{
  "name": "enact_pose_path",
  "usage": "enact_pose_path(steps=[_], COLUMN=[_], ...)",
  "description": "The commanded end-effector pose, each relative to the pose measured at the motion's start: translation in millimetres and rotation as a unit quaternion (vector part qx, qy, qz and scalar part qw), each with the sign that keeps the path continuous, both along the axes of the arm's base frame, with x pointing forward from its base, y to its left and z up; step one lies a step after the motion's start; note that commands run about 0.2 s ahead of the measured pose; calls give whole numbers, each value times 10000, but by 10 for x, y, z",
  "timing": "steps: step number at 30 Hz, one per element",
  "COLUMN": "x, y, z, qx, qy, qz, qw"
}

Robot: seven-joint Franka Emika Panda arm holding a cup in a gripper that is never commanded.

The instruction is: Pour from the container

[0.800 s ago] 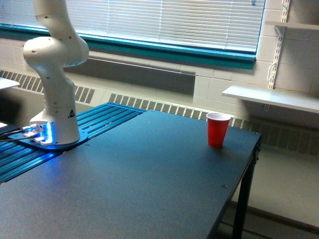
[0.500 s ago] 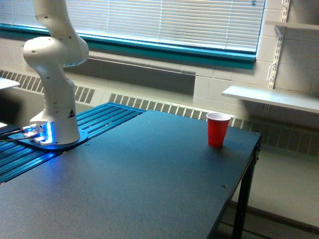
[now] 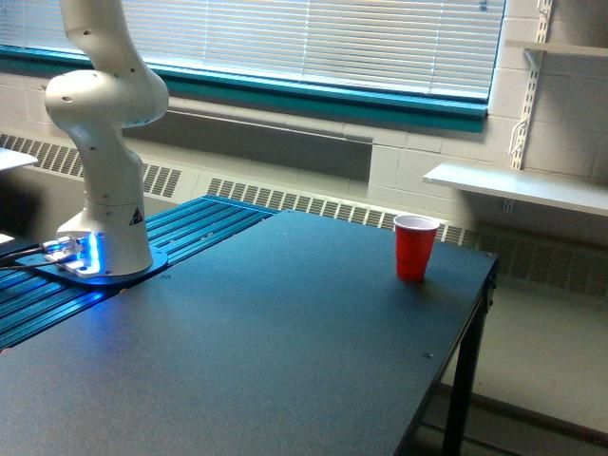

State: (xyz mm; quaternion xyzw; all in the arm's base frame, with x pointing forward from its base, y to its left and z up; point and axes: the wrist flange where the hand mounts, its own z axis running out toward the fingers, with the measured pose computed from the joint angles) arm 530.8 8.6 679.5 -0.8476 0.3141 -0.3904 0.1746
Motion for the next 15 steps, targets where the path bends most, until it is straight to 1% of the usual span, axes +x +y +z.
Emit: enact_pose_path(steps=[1,9,15], x=[-184,-360,-449], y=[240,508,748], z=[-57,-276,-449], qx=[-236,-401,-513], qy=[-75,35,168], qz=[478,880,1162], qw=[9985,9953,9918])
